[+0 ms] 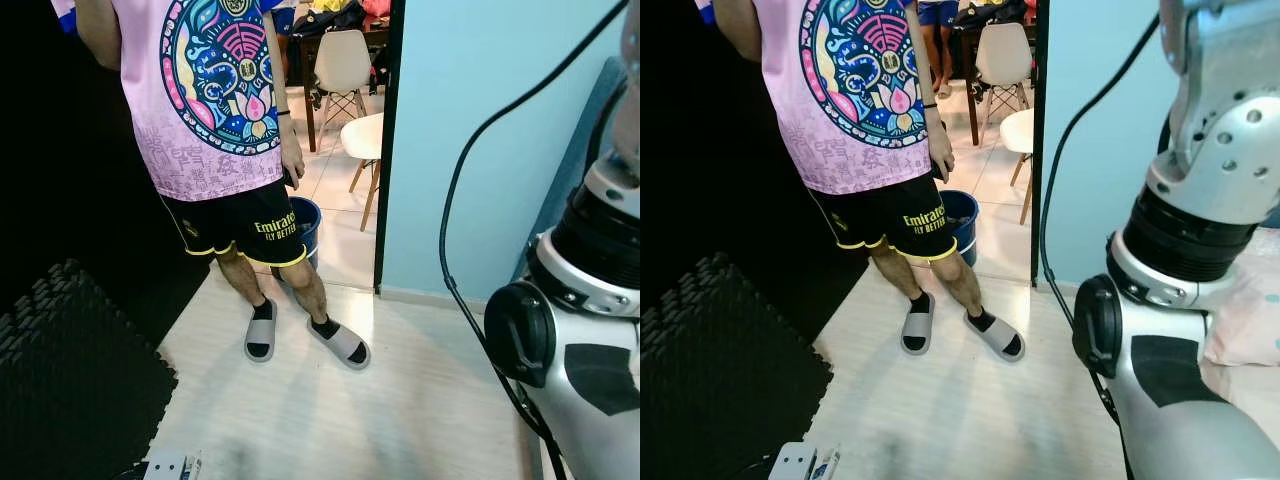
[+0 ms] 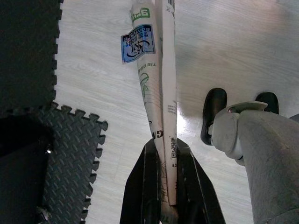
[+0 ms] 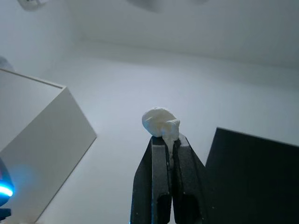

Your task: Clean up the room

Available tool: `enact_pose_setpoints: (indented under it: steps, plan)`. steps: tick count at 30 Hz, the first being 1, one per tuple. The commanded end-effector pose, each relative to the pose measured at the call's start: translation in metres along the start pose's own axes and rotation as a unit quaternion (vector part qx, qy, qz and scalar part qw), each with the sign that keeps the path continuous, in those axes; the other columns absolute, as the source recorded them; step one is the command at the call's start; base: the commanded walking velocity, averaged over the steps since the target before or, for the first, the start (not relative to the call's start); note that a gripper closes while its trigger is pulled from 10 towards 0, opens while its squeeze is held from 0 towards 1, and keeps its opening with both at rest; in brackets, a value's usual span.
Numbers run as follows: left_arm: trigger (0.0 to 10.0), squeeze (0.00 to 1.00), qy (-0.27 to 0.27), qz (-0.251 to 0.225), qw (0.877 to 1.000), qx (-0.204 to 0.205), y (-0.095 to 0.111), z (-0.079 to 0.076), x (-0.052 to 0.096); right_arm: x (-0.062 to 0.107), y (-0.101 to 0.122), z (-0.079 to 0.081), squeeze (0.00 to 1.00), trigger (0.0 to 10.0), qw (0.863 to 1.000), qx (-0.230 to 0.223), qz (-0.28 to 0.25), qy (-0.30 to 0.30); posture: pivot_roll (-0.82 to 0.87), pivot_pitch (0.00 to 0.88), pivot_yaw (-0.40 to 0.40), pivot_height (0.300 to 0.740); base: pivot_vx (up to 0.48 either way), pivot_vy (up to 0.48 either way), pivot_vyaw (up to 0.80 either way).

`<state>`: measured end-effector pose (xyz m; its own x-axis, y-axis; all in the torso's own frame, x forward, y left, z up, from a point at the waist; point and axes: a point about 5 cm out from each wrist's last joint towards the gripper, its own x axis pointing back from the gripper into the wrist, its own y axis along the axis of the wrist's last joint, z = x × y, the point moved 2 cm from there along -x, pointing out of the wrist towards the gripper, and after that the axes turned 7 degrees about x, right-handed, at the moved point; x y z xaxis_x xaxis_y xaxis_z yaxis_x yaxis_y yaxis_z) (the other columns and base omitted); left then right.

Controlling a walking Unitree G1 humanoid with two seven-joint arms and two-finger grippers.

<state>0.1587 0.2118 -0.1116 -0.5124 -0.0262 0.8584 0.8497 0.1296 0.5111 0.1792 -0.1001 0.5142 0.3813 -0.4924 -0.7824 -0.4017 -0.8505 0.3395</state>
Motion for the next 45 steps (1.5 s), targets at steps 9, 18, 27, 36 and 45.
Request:
enact_pose_setpoints:
  steps: [9, 18, 27, 36, 45]
  plan:
    - [10.0, 0.0, 0.006, 0.008, 1.0, 0.004, -0.003, 0.006, 0.001, -0.015, -0.001, 0.01, 0.0, 10.0, 0.999, -0.011, 0.006, 0.03, -0.15, 0.066, 0.066, 0.74, 0.0, 0.0, 0.0]
    - [10.0, 0.0, 0.004, 0.006, 1.0, 0.006, -0.004, 0.006, 0.002, -0.014, -0.005, 0.007, 0.0, 10.0, 0.999, -0.021, -0.001, 0.032, -0.15, 0.067, 0.066, 0.74, 0.0, 0.0, 0.0]
    - [10.0, 0.0, -0.006, 0.01, 1.0, 0.006, -0.012, -0.012, 0.0, -0.005, -0.015, 0.002, 0.0, 10.0, 0.999, -0.025, 0.007, 0.027, -0.16, 0.071, 0.065, 0.74, 0.0, 0.0, 0.0]
    - [10.0, 0.0, -0.018, 0.016, 1.0, 0.003, -0.021, -0.038, -0.001, 0.113, -0.058, -0.07, 0.0, 10.0, 0.96, 0.001, 0.102, -0.259, -0.13, 0.056, 0.081, 0.74, 0.0, 0.0, 0.0]
    - [10.0, 0.0, 0.0, -0.006, 1.0, 0.007, 0.007, -0.011, -0.003, 0.313, -0.063, -0.062, 0.0, 10.0, 0.769, 0.059, 0.282, -0.571, -0.11, 0.044, 0.076, 0.74, 0.0, 0.0, 0.0]
